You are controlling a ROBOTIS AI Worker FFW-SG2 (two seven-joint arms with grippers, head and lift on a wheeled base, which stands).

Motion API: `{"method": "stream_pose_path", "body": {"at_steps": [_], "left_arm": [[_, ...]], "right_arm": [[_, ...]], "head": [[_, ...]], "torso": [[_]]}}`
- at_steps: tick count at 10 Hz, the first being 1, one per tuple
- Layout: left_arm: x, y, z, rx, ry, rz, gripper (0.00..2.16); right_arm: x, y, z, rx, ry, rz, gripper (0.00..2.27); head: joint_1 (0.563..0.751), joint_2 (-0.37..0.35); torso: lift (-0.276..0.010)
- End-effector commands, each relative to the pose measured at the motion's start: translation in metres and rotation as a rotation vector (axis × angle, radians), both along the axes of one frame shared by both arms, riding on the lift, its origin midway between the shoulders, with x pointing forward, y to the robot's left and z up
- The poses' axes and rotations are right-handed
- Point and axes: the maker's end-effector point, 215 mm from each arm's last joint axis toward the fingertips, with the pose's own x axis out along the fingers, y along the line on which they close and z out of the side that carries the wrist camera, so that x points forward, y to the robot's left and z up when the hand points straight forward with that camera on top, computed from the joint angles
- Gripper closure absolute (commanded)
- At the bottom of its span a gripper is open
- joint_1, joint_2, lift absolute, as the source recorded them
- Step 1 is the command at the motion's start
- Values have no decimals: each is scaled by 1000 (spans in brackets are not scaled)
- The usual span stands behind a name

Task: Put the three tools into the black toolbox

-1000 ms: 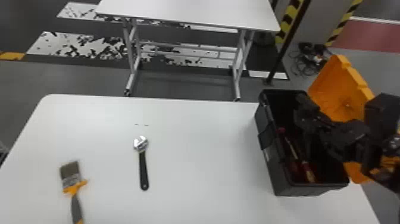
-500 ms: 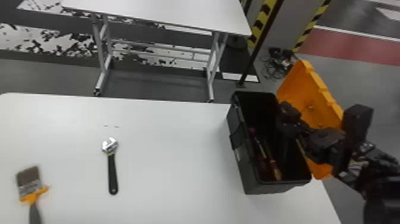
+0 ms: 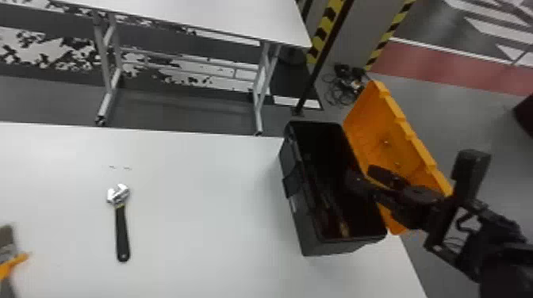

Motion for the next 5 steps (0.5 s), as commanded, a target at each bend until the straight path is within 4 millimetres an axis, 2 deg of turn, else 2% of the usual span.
{"method": "stream_pose_path", "body": {"at_steps": [1,2,3,4,5], "left_arm": [[5,-4,-6,39,5,0,33],[11,-9,-12,76,13,0,22],[14,-15,-18,120,28,0,16],[17,-21,-23,156,51,0,12],[16,-21,-38,211,122,17,16]], "right_arm": [[-31,43,12,114,26,33,73],[-52,77,14,198,68,69,83],[-76,112,8,299,151,109,90],[-88,141,8,342,158,138,93],[-96,164,4,381,171,166,93]], "head": [[695,-292],[695,-251],[695,-192],[695,-156],[695,-85]], "torso": [[-51],[-51],[-51],[-51],[-51]]}}
